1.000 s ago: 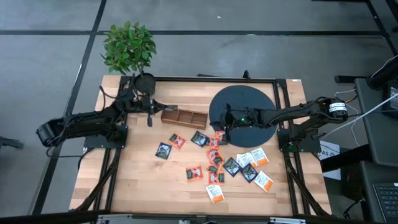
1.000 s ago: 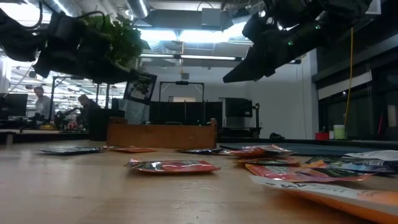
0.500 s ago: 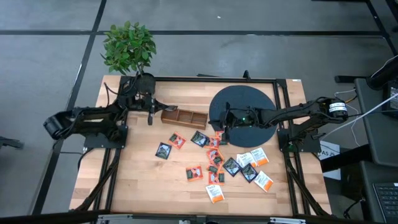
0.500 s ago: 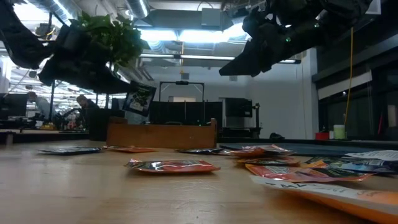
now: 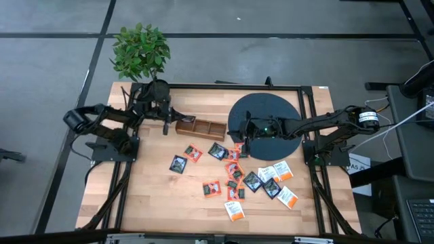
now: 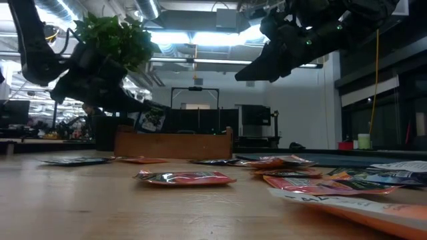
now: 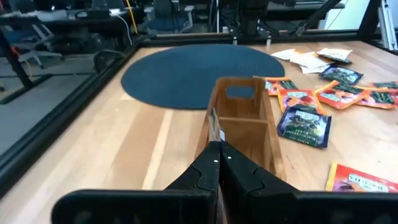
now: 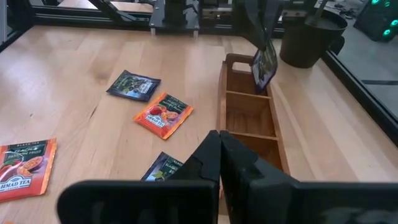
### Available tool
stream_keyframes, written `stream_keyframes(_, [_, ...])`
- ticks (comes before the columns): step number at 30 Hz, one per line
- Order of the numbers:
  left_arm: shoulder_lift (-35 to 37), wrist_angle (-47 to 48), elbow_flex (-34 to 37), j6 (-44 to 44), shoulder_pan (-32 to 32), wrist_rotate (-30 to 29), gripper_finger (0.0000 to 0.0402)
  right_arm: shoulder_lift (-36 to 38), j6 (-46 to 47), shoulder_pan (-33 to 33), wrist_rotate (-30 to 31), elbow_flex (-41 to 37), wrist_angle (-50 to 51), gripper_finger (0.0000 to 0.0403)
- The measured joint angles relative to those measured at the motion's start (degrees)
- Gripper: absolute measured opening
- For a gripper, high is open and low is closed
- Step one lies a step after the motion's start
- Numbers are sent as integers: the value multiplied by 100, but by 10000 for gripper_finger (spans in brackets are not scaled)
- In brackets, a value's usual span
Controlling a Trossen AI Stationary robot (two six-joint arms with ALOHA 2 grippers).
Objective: Pick & Place Tea
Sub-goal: Put the dark blue tea bag into the left section of the wooden organizer
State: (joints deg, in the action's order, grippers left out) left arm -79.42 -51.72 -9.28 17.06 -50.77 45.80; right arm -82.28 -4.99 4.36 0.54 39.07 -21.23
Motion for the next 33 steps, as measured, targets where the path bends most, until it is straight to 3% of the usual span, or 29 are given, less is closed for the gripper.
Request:
stream_keyframes(13, [-850,-725,-2,55,-382,684,2,0,13,2,133,0,0,9])
stream_keyframes(33, [-994,-726,-2,60,-365,432,6,2,32,2,136,0,-42,9])
